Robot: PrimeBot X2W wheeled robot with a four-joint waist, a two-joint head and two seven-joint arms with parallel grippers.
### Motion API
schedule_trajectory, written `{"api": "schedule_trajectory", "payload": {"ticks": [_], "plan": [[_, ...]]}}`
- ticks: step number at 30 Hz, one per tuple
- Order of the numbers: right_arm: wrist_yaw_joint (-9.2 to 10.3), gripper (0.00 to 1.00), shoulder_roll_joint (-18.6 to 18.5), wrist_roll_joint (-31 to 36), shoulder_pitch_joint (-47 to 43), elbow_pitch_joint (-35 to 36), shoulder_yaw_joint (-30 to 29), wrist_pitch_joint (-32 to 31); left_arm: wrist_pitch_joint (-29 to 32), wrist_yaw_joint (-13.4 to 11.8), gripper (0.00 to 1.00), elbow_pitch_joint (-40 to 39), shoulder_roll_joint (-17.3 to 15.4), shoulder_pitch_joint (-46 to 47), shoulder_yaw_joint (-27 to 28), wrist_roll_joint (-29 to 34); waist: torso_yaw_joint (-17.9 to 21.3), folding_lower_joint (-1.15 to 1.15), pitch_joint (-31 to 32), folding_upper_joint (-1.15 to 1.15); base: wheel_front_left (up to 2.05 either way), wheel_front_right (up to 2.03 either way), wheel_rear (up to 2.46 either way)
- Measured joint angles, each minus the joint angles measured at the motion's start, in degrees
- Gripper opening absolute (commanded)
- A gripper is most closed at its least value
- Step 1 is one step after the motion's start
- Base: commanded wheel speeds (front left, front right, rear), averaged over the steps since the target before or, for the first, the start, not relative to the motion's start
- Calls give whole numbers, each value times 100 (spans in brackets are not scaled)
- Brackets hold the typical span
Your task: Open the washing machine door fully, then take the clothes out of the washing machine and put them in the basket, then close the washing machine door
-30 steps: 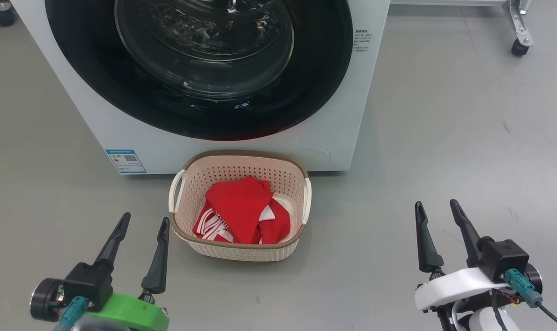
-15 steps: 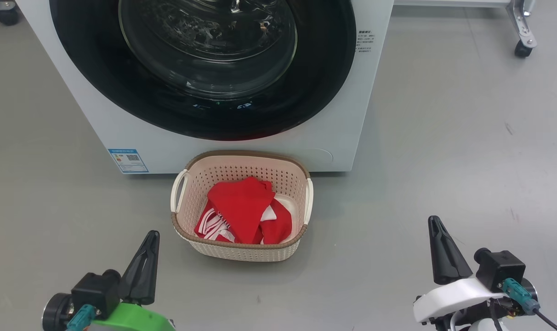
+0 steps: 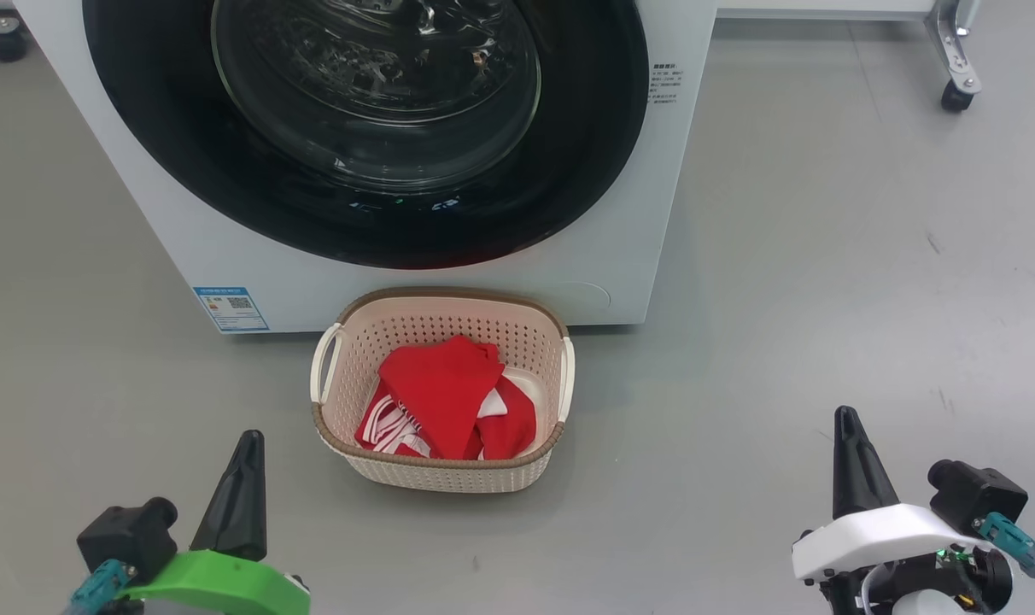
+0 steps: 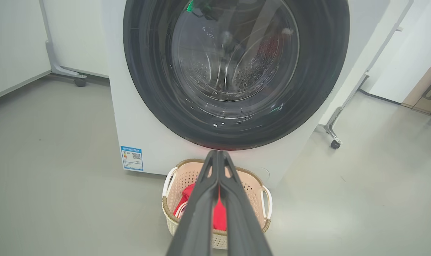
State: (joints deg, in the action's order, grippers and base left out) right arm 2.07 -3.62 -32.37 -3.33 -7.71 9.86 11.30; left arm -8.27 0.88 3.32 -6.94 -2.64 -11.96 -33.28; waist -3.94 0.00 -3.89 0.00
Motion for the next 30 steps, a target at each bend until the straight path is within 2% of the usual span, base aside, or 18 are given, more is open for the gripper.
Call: {"api": "schedule_trajectory", "payload": {"ticks": [30], "plan": [[-260,0,-52,-2280,115,-172,-477,-548,420,155,0,364,26,44,448,-2247,142,0,129,0,0,0,0]]}}
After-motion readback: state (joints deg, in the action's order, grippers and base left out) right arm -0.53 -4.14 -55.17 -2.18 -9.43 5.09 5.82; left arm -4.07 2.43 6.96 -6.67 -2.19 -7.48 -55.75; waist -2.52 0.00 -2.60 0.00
